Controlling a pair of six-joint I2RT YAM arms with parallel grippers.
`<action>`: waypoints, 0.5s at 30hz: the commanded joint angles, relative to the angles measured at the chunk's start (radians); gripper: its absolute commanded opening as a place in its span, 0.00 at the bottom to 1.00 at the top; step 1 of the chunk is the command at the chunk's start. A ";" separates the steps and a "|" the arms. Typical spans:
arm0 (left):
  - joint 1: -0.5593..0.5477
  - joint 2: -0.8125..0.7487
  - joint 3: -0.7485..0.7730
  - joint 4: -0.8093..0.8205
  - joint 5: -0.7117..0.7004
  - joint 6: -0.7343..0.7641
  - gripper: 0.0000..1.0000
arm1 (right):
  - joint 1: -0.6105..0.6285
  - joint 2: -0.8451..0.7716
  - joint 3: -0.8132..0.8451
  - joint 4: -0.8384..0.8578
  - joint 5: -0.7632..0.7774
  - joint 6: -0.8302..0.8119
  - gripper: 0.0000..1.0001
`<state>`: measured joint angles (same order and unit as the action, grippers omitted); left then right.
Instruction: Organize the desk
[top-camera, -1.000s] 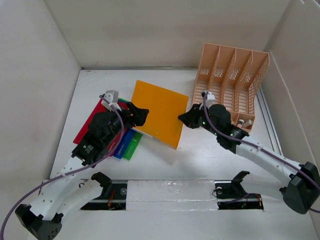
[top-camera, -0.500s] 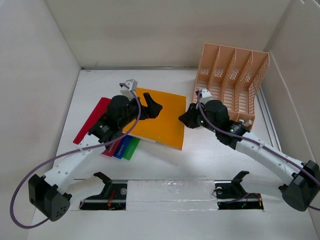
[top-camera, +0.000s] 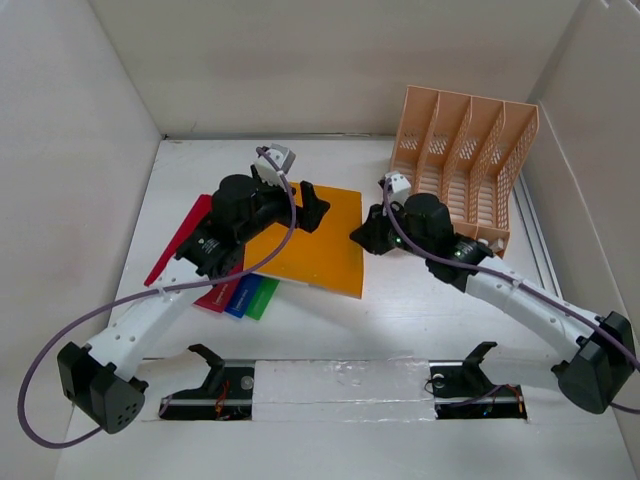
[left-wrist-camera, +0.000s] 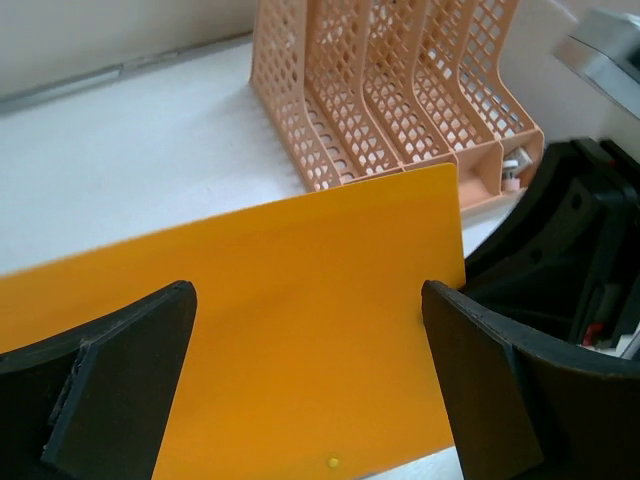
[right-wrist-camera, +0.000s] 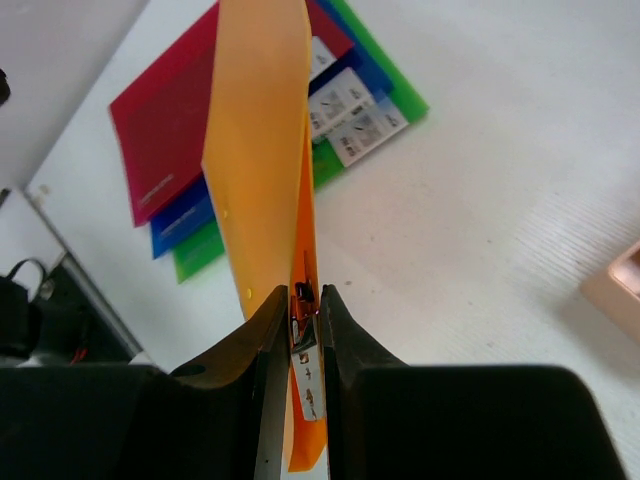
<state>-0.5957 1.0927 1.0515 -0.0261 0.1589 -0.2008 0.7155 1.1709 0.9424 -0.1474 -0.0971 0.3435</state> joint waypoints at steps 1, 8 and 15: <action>-0.004 -0.001 0.015 0.098 0.074 0.239 0.92 | -0.054 0.018 0.053 0.106 -0.327 -0.029 0.00; 0.152 0.191 0.247 -0.069 0.471 0.340 0.92 | -0.129 -0.014 0.010 0.209 -0.628 -0.021 0.00; 0.171 0.398 0.445 -0.291 0.757 0.451 0.88 | -0.198 -0.025 -0.024 0.241 -0.720 -0.026 0.00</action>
<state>-0.4374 1.4540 1.4231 -0.1940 0.6979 0.1612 0.5499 1.1786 0.9253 -0.0315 -0.7067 0.3256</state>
